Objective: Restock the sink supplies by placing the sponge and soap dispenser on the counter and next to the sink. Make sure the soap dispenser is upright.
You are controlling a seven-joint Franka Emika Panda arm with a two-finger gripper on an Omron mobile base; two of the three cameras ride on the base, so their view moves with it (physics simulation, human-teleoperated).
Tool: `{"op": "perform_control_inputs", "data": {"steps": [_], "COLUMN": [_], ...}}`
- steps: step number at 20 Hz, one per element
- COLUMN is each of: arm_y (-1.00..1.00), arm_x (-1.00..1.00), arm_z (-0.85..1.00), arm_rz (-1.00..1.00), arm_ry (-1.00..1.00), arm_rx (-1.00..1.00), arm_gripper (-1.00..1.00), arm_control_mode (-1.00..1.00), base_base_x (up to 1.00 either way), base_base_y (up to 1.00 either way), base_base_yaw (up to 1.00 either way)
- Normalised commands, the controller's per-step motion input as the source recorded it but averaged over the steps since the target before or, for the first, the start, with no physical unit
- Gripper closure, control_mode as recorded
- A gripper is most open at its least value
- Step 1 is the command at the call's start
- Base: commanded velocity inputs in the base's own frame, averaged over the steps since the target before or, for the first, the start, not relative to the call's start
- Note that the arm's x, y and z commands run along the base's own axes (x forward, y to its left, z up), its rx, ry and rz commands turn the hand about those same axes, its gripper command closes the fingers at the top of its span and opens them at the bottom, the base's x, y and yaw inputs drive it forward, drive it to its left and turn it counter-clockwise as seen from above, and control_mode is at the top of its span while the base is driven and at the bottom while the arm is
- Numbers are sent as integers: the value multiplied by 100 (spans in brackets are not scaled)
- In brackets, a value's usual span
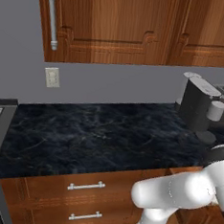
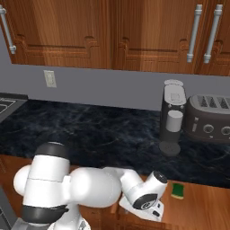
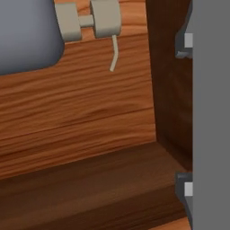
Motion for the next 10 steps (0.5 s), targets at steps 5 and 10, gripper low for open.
{"op": "perform_control_inputs", "data": {"steps": [5, 10], "arm_y": [-9, -33], "arm_x": [-75, 17], "arm_z": [1, 26], "arm_rz": [0, 1], "arm_ry": [1, 15], "arm_rx": [5, 2], "arm_gripper": [-100, -100], "arm_control_mode": [-100, -100], "base_base_x": [0, 0], "base_base_y": [0, 0], "base_base_yaw": [0, 0]}}
